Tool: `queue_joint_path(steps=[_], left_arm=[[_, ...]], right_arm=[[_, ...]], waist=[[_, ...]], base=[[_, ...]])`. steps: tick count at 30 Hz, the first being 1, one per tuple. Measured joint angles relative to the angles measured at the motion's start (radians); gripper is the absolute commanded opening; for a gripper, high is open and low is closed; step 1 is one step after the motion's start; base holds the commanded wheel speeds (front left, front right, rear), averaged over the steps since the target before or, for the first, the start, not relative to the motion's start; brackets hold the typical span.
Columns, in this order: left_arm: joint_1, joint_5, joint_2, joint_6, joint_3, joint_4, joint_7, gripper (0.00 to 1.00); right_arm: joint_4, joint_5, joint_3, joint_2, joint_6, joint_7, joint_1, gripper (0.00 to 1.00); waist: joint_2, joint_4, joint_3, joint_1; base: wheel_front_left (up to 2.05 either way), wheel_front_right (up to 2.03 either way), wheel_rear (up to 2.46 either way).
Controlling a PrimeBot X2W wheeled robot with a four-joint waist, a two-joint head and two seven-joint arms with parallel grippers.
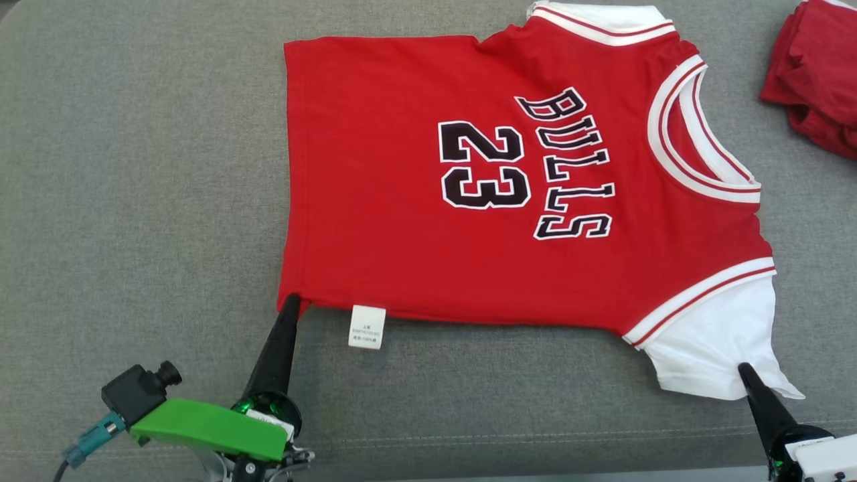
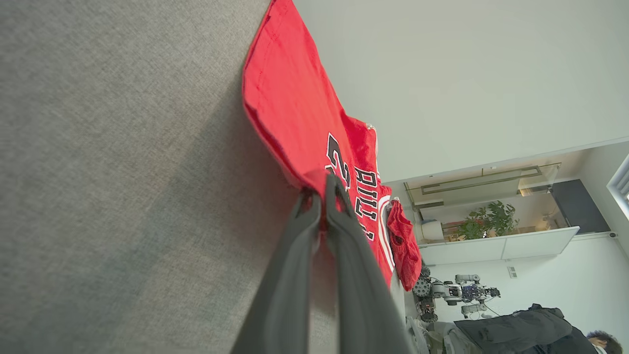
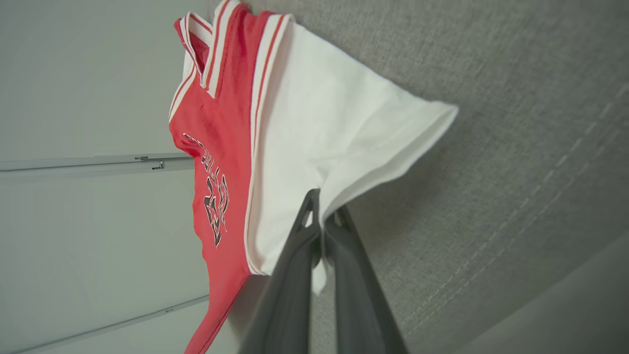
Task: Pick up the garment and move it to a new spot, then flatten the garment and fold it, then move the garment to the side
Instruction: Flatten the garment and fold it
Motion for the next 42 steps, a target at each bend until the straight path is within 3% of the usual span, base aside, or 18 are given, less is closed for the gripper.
queue_joint_path(steps=[6,17,29,42], left_arm=[[0.064,0.004,0.005,0.034,-0.043,-0.044,0.024,0.00],[0.104,0.018,0.023,0.062,-0.074,-0.050,0.037,0.00],[0.126,0.018,0.045,0.087,-0.033,-0.099,0.035,0.00],[0.183,0.016,0.065,0.105,-0.010,-0.128,0.035,0.00]], right_arm=[[-0.058,0.023,-0.012,0.001,0.013,-0.007,0.004,0.00],[-0.155,0.031,0.105,-0.015,0.046,0.066,0.006,0.00],[-0.167,0.035,-0.001,-0.023,0.043,0.045,0.057,0.00],[-0.150,0.061,-0.028,-0.034,0.039,0.047,0.109,0.00]], waist=[[0.0000,0.006,0.023,0.0001],[0.0000,0.007,0.056,0.0000],[0.0000,-0.006,0.059,0.0000],[0.0000,-0.006,0.056,0.0000]], base=[[0.00,0.00,0.00],[0.00,0.00,0.00],[0.00,0.00,0.00],[0.00,0.00,0.00]])
